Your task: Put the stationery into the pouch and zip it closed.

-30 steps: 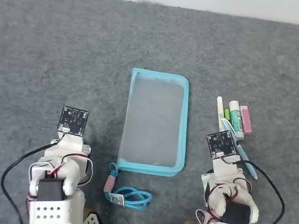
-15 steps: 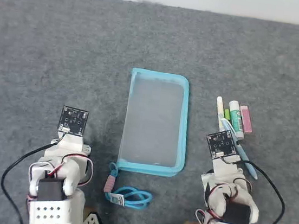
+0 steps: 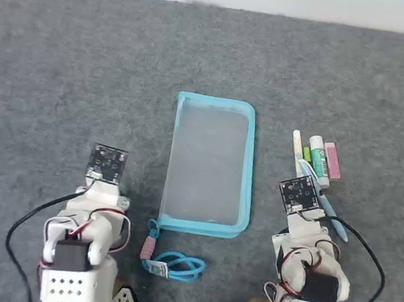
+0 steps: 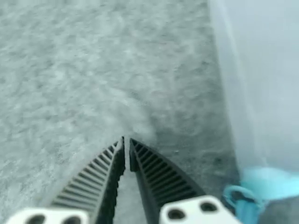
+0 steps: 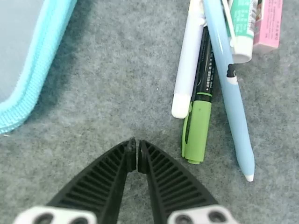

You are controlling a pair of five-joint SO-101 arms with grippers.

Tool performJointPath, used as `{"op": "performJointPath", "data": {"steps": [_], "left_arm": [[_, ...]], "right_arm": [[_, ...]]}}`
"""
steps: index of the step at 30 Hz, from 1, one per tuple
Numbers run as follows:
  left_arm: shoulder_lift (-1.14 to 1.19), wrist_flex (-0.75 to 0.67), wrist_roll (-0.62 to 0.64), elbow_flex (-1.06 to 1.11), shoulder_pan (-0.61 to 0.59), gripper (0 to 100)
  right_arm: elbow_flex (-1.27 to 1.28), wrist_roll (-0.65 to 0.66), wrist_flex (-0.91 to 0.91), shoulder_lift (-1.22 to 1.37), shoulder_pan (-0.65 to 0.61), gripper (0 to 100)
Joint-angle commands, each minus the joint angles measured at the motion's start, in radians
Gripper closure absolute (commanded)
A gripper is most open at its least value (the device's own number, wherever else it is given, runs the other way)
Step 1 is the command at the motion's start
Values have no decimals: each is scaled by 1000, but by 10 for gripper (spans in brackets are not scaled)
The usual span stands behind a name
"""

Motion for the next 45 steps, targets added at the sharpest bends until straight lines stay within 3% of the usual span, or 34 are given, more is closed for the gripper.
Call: {"op": "performJointPath", "data": {"steps": [1,5,8,16,21,27,32,35,41,45], "left_arm": [[-23,2,-14,-10,77,988],[-23,3,-14,-10,78,988],[-23,3,-15,-10,78,988],[-23,2,-15,-10,78,988],[-23,2,-15,-10,78,988],[-23,0,-15,-10,78,988],[-23,0,-15,-10,78,988],[-23,0,-15,-10,78,988],[-23,2,-15,-10,78,988],[-23,2,-15,-10,78,988]], "right_arm": [[21,-5,-28,-7,-1,986],[9,9,-117,-7,5,986],[-46,124,-108,1,7,986],[-184,123,-90,39,-5,986],[-361,118,-91,321,-182,986],[-675,114,-10,822,-506,986],[-726,114,-33,1027,-773,985],[-721,114,-105,1102,-800,962],[-721,84,-263,1257,-800,801],[-741,60,-372,1388,-794,783]]}}
